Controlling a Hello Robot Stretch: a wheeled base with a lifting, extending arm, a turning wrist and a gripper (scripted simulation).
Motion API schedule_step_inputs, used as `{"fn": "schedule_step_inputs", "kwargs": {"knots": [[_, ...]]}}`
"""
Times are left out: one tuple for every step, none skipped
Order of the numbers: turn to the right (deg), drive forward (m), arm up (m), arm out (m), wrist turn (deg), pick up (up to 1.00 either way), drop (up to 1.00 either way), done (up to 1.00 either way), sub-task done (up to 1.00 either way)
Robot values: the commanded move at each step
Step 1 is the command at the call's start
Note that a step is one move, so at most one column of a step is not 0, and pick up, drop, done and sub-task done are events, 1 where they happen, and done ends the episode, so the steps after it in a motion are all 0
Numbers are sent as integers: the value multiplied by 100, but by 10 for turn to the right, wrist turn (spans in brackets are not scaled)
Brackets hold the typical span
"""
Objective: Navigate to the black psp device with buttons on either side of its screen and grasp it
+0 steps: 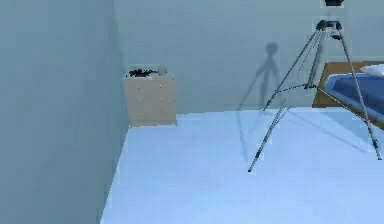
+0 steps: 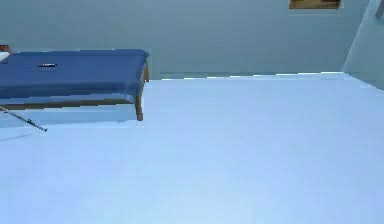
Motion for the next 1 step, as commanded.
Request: {"fn": "schedule_step_inputs", "kwargs": {"knots": [[0,100,0,0,0,0,0,0,0]]}}
